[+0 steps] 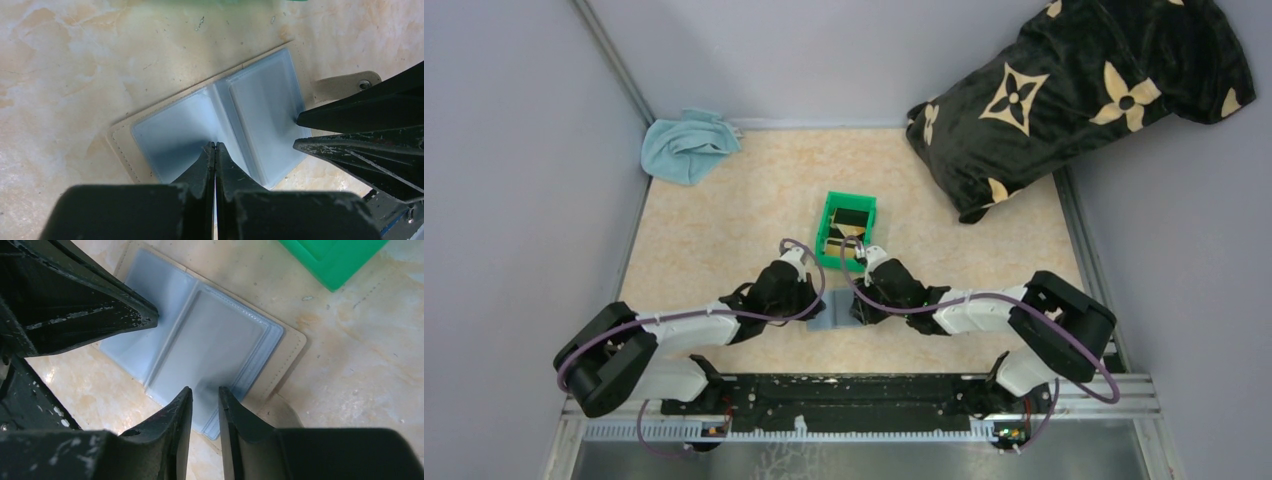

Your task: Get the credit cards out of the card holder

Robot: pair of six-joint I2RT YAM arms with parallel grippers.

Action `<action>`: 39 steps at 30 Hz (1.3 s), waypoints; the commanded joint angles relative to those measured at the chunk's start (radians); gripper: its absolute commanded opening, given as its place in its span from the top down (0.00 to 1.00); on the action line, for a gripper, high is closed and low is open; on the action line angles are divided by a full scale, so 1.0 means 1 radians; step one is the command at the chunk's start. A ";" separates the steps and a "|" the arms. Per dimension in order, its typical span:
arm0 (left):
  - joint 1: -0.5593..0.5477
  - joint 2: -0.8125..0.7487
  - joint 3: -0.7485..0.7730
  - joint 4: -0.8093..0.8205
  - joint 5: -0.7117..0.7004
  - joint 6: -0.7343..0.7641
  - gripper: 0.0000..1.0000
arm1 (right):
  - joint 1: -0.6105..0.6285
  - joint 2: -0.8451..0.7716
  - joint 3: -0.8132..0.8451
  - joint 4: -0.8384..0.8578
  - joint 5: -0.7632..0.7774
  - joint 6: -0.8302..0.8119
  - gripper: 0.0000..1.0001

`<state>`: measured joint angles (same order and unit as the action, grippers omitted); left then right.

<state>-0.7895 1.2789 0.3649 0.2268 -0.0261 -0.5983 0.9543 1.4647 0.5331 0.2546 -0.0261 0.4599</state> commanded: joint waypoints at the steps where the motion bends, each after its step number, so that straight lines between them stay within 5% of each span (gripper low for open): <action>1: -0.001 -0.004 -0.022 -0.019 -0.022 0.012 1.00 | 0.001 0.029 -0.003 0.076 -0.038 0.023 0.71; 28: -0.001 -0.104 -0.035 -0.092 -0.061 0.008 1.00 | 0.001 0.134 0.041 0.364 -0.314 0.098 0.62; 39: -0.001 -0.398 -0.043 -0.238 -0.132 0.009 1.00 | 0.000 0.225 0.168 0.344 -0.346 0.067 0.62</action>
<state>-0.7895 0.9798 0.3309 0.0509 -0.1211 -0.5945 0.9527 1.6325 0.6312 0.5407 -0.3397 0.5430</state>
